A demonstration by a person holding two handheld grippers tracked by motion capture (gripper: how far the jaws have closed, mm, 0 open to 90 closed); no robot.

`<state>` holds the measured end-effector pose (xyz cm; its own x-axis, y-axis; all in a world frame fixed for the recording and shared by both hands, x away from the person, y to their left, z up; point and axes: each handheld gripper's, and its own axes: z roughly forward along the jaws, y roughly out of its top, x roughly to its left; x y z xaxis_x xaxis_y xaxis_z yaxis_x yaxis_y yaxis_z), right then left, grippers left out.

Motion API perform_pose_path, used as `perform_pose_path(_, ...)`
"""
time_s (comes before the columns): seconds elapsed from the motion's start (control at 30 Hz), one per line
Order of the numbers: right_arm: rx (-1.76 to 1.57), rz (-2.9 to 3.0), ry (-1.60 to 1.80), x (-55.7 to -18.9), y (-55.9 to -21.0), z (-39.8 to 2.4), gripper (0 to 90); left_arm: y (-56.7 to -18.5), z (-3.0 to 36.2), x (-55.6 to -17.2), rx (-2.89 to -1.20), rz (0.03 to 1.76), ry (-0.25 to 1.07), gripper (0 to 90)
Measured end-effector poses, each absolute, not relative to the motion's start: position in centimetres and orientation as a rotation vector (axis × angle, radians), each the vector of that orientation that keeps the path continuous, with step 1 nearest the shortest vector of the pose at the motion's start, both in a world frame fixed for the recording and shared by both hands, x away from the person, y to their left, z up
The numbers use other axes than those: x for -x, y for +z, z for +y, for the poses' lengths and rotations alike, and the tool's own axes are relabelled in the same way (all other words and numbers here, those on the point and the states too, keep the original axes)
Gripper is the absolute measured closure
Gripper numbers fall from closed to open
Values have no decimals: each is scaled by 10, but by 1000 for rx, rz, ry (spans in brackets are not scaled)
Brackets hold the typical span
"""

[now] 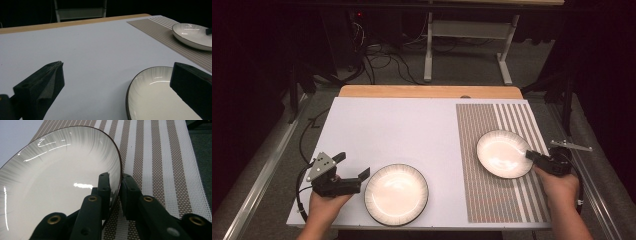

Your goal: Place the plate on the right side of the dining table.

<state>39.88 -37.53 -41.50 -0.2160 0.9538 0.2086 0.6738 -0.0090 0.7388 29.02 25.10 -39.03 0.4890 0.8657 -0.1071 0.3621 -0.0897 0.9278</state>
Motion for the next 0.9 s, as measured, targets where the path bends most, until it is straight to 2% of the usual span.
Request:
perform_pose_path(0.27, -1653, 1904, 1074, -398, -417, -377, 772, -393, 252, -289, -1690, 1061, 613, 2)
perform_pose_path(0.43, -1554, 1867, 1071, -391, -410, -376, 633, -394, 251, -288, -1690, 1049, 623, 2)
perform_pose_path(0.73, -1354, 1849, 1133, -370, -392, -357, 439, -390, 249, -289, -1681, 1042, 626, 2)
perform_pose_path(0.9, -1253, 1917, 1190, -357, -382, -335, 276, -392, 249, -289, -1695, 1027, 614, 2)
